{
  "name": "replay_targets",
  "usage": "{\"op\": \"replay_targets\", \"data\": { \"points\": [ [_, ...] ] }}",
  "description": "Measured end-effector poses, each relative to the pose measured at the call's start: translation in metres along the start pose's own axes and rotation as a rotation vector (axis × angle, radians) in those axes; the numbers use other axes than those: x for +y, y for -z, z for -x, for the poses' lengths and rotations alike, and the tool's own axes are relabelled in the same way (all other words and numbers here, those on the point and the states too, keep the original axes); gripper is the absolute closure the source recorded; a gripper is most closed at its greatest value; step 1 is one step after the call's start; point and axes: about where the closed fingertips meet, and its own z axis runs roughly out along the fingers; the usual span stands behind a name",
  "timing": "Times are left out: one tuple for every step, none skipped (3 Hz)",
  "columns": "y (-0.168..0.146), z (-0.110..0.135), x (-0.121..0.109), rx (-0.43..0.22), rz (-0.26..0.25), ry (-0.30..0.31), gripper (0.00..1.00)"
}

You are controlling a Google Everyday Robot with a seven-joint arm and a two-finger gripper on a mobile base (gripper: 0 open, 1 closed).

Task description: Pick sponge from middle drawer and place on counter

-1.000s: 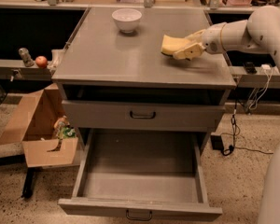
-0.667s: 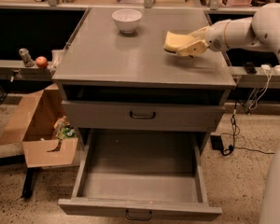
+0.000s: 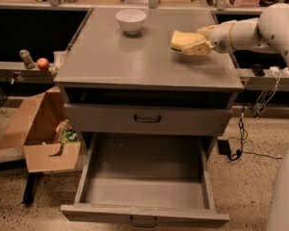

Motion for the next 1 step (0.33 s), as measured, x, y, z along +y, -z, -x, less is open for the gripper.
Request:
{"op": "replay_targets", "data": {
  "points": [
    [0.0, 0.0, 0.0, 0.0, 0.0, 0.0, 0.0]
  ]
}}
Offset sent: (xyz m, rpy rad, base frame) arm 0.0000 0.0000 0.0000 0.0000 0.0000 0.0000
